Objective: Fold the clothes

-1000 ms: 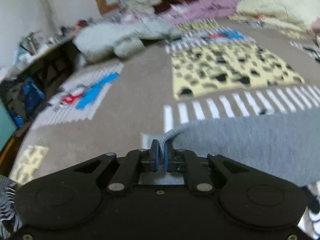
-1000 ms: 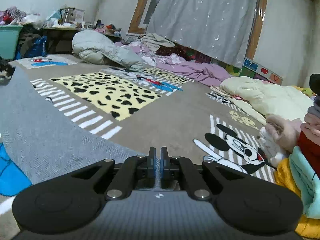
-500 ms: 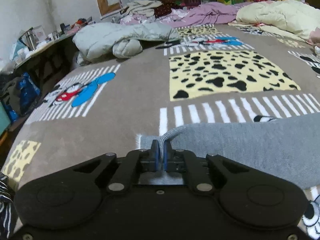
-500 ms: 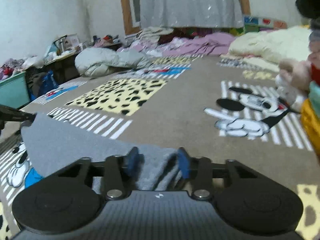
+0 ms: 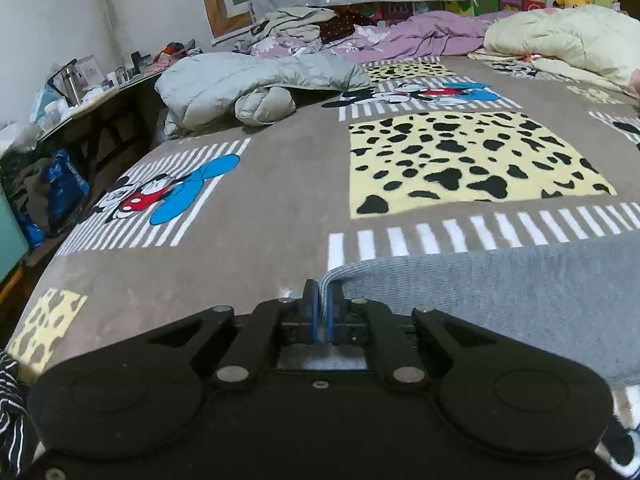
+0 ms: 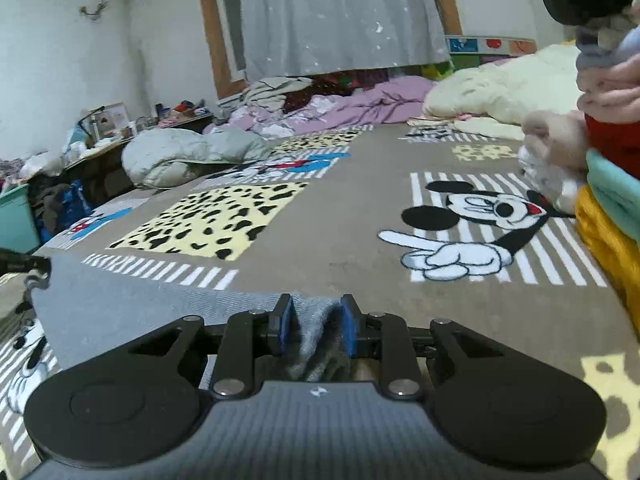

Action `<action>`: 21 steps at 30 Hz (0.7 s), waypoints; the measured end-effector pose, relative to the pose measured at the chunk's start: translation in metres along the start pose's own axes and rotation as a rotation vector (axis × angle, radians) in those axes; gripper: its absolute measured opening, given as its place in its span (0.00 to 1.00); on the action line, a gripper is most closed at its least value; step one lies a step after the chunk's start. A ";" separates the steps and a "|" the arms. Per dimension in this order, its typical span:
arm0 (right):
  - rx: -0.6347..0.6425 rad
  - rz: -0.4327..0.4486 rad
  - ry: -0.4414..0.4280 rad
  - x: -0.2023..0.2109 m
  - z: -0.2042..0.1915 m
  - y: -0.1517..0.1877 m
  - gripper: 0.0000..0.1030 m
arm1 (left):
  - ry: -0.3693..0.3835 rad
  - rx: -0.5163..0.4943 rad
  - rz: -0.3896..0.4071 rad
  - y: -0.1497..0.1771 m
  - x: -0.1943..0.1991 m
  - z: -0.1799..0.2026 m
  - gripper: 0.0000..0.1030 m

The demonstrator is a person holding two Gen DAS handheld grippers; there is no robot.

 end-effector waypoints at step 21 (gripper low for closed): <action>0.162 0.171 0.046 0.036 -0.054 -0.018 0.54 | 0.229 0.688 -0.072 0.020 0.045 -0.089 0.34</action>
Point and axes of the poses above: each gripper's, at about its wrist camera, not at the fingertips, and x roughly against the way its jaws point, z to its right, y to its underside, the point moved 3 cm from there along -x, roughly the way its jaws point, and after that the axes turned 12 degrees about x, right-handed, at the moved point
